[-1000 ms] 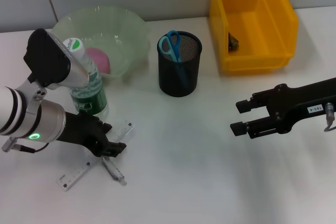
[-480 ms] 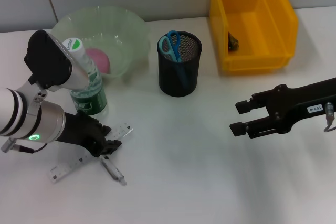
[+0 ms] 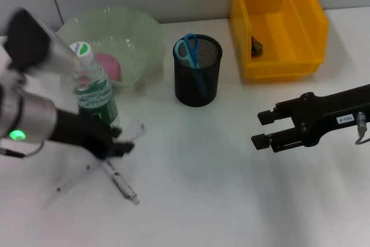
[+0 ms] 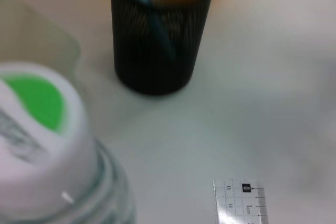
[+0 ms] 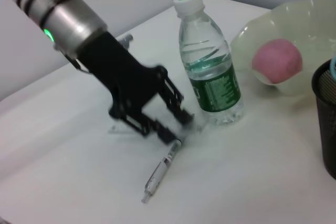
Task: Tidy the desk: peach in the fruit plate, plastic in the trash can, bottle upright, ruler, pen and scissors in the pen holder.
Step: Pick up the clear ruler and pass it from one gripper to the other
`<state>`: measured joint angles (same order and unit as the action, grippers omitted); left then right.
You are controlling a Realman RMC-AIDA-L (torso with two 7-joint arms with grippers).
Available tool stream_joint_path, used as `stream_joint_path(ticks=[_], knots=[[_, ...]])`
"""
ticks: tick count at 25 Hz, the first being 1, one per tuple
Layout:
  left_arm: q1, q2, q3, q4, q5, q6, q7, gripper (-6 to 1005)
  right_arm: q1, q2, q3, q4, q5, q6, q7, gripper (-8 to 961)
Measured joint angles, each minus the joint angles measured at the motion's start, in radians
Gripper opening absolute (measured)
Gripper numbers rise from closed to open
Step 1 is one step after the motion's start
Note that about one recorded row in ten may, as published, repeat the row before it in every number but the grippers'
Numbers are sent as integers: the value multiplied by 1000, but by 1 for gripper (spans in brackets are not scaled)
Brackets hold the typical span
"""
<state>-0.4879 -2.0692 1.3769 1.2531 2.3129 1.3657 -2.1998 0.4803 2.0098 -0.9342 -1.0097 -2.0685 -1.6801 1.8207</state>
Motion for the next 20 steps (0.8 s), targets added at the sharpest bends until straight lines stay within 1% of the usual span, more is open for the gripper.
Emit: stream_joint_path(ticks=[1,2,3,4,6,9,13,15,16,17,18,19,20], knots=[[3,0,-35,16,-28,29,-5,395,2,0,0,2,0,-2,0,693],[6,3,-125,36,-104,90,-7,395,4,1,0,4,0,-3,-2,693],[6,3,-125,36,-104,90,-7,395,5,1,0,6,1,-4,-4,693],[7,4,-186,43,-155,130,-4,395,5,2,0,7,1,-4,-5,693],[8,6,-262,43,-232,191,11,395,5,2,0,11,1,-4,-9,693],[14,6,-328,39,-344,266,42,396,5,3,0,15,1,-1,-18,693],[44,5,-344,36,-501,301,86,396,7,6,0,17,10,-2,-26,693],[76,3,-347,-5,-679,297,155,396,7,14,0,20,34,-5,-53,693],[76,3,-347,-5,-679,297,155,396,7,14,0,20,34,-5,-53,693],[82,3,-351,-31,-735,292,183,396,7,17,0,21,39,-6,-62,693],[82,3,-351,-31,-735,292,183,396,7,17,0,21,39,-6,-62,693],[88,3,-358,-88,-813,280,236,396,6,25,0,23,42,-8,-74,693],[88,3,-358,-88,-813,280,236,396,6,25,0,23,42,-8,-74,693]])
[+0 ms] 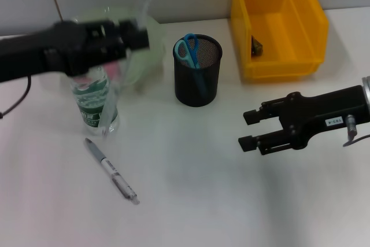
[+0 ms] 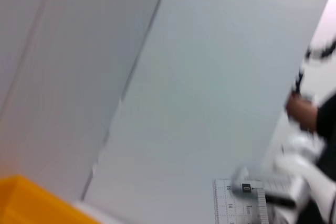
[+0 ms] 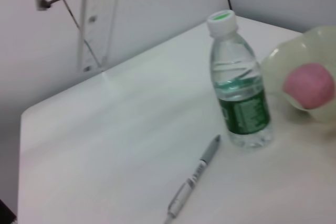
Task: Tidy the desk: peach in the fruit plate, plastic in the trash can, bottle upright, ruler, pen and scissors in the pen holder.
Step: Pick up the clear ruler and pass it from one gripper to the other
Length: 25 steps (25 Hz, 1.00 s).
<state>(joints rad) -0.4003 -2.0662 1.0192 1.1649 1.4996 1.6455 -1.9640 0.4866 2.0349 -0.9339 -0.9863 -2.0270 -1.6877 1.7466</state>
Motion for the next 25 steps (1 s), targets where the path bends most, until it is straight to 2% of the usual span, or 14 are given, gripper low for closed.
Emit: stream_joint_path(ticks=[1,2,5,6,11,13,17,18,19,23,24,25], knots=[[1,0,-2,-28,-27,-7,27,396,0,12,0,2,1,-1,-18,693],[1,0,-2,-53,-46,-15,48,396,0,12,0,2,1,-1,-18,693],[3,-6,10,-103,-101,-63,133,395,-3,37,0,6,14,-1,-53,693],[12,-9,43,-107,-140,-106,178,395,-2,40,0,19,21,-1,-64,693],[23,-9,100,-121,-214,-161,239,395,-2,37,12,41,28,2,-76,693],[30,-9,170,-166,-345,-235,357,395,-11,34,42,44,28,6,-88,693],[30,-9,265,-231,-508,-302,525,395,-22,33,95,49,28,3,-110,694],[30,-10,337,-263,-608,-343,637,395,-28,33,125,52,28,2,-126,694],[30,-10,337,-263,-608,-343,637,395,-28,33,125,52,28,2,-126,694],[27,-12,498,-332,-843,-417,864,396,-33,32,141,65,28,8,-150,694],[27,-12,498,-332,-843,-417,864,396,-33,32,141,65,28,8,-150,694],[21,-12,583,-359,-964,-450,973,396,-32,32,142,70,28,9,-154,694]])
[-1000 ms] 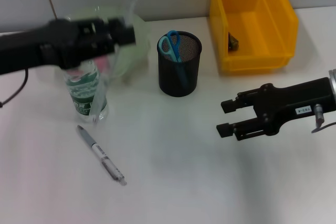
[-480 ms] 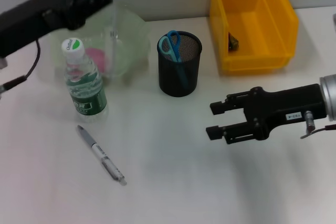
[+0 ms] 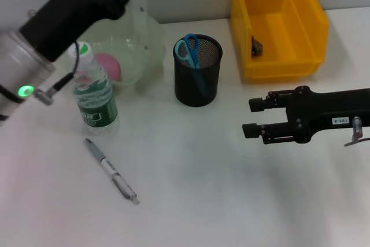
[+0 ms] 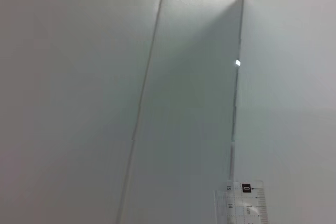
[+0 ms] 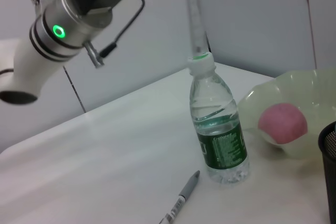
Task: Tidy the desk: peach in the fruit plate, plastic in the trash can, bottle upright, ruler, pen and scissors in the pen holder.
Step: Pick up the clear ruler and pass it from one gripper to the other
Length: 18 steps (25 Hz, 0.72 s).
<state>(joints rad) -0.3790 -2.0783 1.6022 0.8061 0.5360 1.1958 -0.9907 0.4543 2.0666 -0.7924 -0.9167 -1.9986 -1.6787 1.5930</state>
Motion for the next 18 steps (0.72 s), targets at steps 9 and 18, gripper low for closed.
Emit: stream_joint_path(ticks=[9,18], knots=[[-4,-1,378,-13,-523,-129,517,396,7,10,66,25,39,5,-90,694],[-15,-2,557,-32,-823,-164,747,396,14,13,58,256,295,71,-393,694]])
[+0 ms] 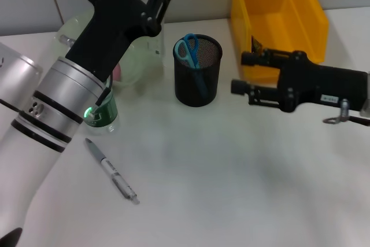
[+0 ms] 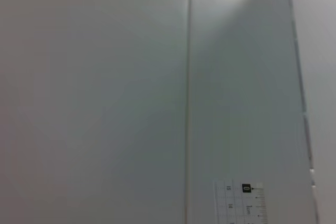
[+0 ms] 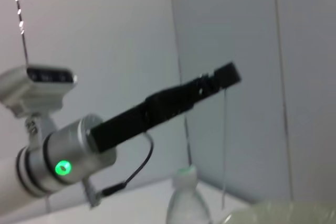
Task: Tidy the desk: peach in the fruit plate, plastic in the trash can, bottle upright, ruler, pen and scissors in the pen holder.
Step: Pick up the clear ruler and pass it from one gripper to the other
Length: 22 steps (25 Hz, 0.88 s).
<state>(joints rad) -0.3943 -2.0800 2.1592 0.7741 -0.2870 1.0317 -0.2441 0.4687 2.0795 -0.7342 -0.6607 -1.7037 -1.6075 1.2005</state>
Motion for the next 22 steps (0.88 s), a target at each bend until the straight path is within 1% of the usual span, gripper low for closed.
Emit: stream_joint_path(ticks=[1,2,3,4,5,7,10,11,12,14,16,17,18,20,22], knots=[[0,0,0,0,0,0,0,396,0,0,0,0,0,0,0,694],[-2,0,24,-3,-54,2,27,396,5,1,-2,29,26,12,-32,694],[-4,0,38,-4,-79,5,39,396,13,2,-4,61,53,23,-62,694],[-5,0,44,-5,-90,8,44,395,21,2,-5,88,76,33,-90,694],[-6,0,51,-5,-104,11,50,395,45,2,-8,157,122,52,-151,694],[-6,0,56,-6,-114,15,53,395,55,2,-8,179,134,58,-172,694],[-7,0,83,-22,-146,60,57,395,125,6,-9,287,147,99,-226,694],[-7,0,83,-22,-146,60,57,395,141,6,-8,310,148,108,-229,694],[-8,0,89,-26,-149,71,58,395,141,6,-8,310,148,108,-229,694],[-9,0,95,-28,-158,81,58,395,176,9,-2,370,151,132,-231,694],[-9,0,98,-29,-165,82,59,395,186,10,-2,389,160,139,-234,694],[-10,0,110,-30,-197,83,78,395,198,11,-5,419,186,147,-248,694],[-10,0,116,-30,-206,84,88,395,198,11,-5,419,186,147,-248,694],[-10,0,136,-30,-243,89,124,395,210,12,-9,471,244,146,-290,694],[-11,0,167,-30,-292,107,176,395,213,12,-8,479,251,144,-297,694]])
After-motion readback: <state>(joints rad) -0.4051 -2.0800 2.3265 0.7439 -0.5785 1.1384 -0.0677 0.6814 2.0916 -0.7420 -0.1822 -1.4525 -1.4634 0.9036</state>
